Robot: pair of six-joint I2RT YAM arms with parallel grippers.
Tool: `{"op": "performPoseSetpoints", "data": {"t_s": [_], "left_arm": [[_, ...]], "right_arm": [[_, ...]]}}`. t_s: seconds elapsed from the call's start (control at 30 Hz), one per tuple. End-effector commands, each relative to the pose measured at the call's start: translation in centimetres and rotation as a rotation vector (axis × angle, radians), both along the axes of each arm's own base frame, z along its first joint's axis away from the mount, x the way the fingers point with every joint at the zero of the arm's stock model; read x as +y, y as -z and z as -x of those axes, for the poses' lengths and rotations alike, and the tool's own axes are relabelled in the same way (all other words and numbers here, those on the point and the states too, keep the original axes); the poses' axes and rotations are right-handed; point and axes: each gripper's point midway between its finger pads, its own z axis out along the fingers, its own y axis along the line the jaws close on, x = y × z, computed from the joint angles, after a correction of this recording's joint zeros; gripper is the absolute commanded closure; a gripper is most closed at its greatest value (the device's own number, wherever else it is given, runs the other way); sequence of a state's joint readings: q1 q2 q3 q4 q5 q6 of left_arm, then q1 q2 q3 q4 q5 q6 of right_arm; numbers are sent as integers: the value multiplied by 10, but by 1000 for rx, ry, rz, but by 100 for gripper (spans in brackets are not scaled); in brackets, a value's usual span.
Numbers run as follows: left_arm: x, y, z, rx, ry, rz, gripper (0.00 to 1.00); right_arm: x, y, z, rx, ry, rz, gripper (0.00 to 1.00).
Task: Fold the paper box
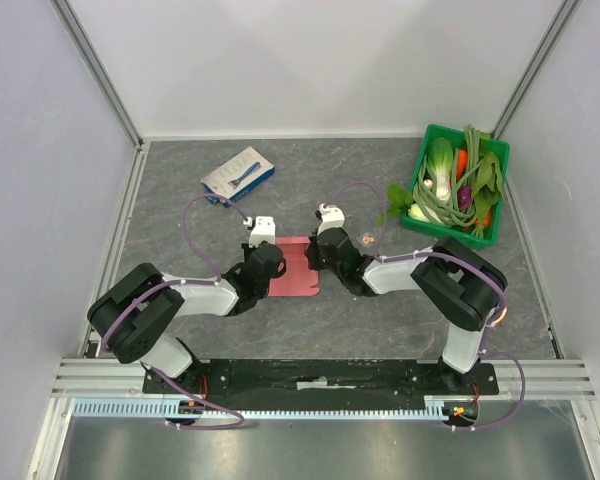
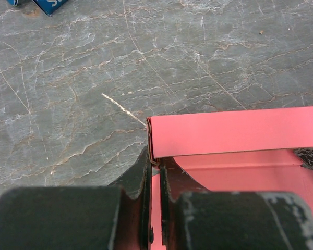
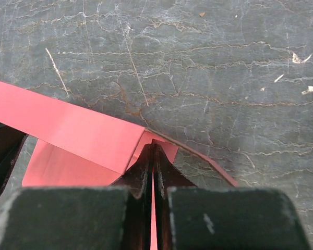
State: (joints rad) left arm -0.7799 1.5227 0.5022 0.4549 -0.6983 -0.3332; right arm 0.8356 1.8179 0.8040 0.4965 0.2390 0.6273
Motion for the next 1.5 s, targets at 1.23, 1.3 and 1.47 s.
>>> {"op": "performPoseSetpoints", "data": {"t_s": [1.23,1.3,1.47], "left_arm": [[-8,-1,-2,-7,-1,24,98],[-9,-1,-2,-4,1,24,98],[-9,-1,-2,-4,4,30,98]], "right_arm": [[-87,-74,1,-113,-372,465,57],[-84,-74,-4,-140,-400,487,55],[-69,-67,-4,-156,-528,503,51]]}}
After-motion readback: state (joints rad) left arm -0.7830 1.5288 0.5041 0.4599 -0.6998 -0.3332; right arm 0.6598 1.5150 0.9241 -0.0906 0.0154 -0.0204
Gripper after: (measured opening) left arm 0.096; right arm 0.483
